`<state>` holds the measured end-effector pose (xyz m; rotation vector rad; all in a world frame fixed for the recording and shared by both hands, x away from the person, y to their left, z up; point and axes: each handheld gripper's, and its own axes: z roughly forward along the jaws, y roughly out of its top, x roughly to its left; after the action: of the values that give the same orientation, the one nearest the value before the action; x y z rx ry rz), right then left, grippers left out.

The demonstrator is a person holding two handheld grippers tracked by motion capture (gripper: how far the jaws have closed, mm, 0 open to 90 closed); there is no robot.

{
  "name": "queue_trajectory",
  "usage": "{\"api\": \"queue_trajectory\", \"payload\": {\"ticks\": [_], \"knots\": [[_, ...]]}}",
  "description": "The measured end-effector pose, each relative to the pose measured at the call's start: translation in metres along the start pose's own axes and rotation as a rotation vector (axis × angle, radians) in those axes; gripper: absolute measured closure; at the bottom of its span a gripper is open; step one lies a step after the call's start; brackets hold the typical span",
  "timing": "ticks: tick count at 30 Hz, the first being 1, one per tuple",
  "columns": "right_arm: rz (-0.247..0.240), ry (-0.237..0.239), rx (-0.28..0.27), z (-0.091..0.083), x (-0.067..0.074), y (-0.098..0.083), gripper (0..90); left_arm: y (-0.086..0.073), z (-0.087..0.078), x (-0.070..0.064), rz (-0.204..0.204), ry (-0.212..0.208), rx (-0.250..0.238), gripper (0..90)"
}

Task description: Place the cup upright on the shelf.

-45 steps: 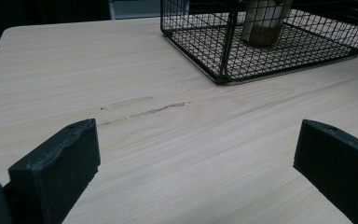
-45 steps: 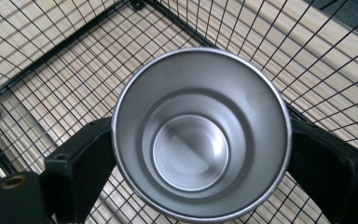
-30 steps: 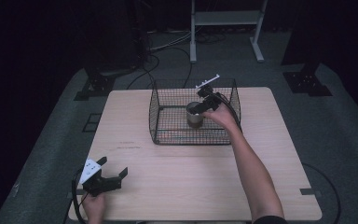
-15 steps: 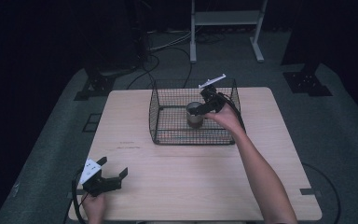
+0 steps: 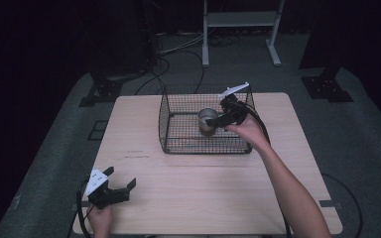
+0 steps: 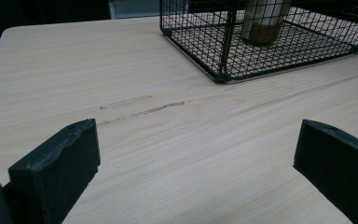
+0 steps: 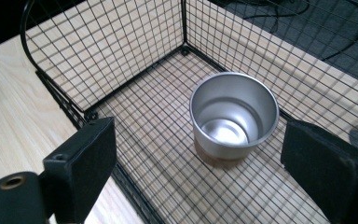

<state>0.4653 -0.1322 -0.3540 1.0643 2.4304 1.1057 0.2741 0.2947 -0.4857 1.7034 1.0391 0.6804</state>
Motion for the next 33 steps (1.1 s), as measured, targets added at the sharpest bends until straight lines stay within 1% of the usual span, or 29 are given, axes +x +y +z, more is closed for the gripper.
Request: {"api": "queue_trajectory", "payload": {"ticks": [1, 2, 5, 6, 11, 12, 17, 18, 19, 23, 24, 27, 29, 32, 33], "knots": [[0.008, -0.004, 0.005, -0.002, 0.001, -0.001, 12.3, 0.000, 0.000, 0.000, -0.001, 0.000, 0.000, 0.0], [-0.004, -0.002, 0.001, -0.006, 0.002, -0.004, 12.3, 0.000, 0.000, 0.000, -0.001, 0.001, 0.000, 0.0], [-0.006, 0.000, 0.002, -0.010, 0.003, -0.008, 12.3, 0.000, 0.000, 0.000, -0.001, 0.002, 0.001, 0.0], [-0.014, 0.001, 0.002, -0.013, 0.004, -0.012, 12.3, 0.000, 0.000, -0.001, 0.000, 0.002, 0.000, 0.0], [-0.015, 0.004, 0.001, -0.019, 0.004, -0.020, 12.3, 0.000, 0.000, -0.001, 0.001, 0.002, 0.000, 0.0], [-0.014, 0.010, -0.011, -0.023, 0.005, -0.024, 12.3, 0.000, 0.000, -0.001, 0.001, 0.002, 0.000, 0.0], [-0.014, 0.027, -0.017, -0.030, 0.010, -0.031, 12.3, 0.000, 0.000, -0.001, 0.001, 0.003, 0.001, 0.0], [-0.017, 0.030, -0.014, -0.031, 0.011, -0.032, 12.3, 0.000, 0.000, -0.001, 0.002, 0.003, 0.001, 0.0], [-0.031, 0.032, -0.017, -0.034, 0.014, -0.035, 12.3, 0.000, 0.000, -0.001, 0.001, 0.003, 0.001, 0.0], [-0.031, 0.041, -0.024, -0.038, 0.017, -0.040, 12.3, 0.000, 0.000, -0.001, 0.001, 0.003, 0.002, 0.0], [-0.030, 0.050, -0.027, -0.041, 0.018, -0.043, 12.3, 0.000, 0.000, -0.001, 0.003, 0.004, 0.003, 0.0], [-0.039, 0.047, -0.028, -0.042, 0.019, -0.046, 12.3, 0.000, 0.000, -0.001, 0.004, 0.003, 0.004, 0.0], [-0.026, 0.053, -0.031, -0.045, 0.018, -0.051, 12.3, 0.000, 0.000, -0.001, 0.004, 0.004, 0.003, 0.0], [-0.027, 0.055, -0.032, -0.047, 0.018, -0.055, 12.3, 0.000, 0.000, -0.001, 0.004, 0.004, 0.003, 0.0], [-0.020, 0.057, -0.033, -0.048, 0.018, -0.057, 12.3, 0.000, 0.000, -0.001, 0.004, 0.004, 0.003, 0.0]]}}
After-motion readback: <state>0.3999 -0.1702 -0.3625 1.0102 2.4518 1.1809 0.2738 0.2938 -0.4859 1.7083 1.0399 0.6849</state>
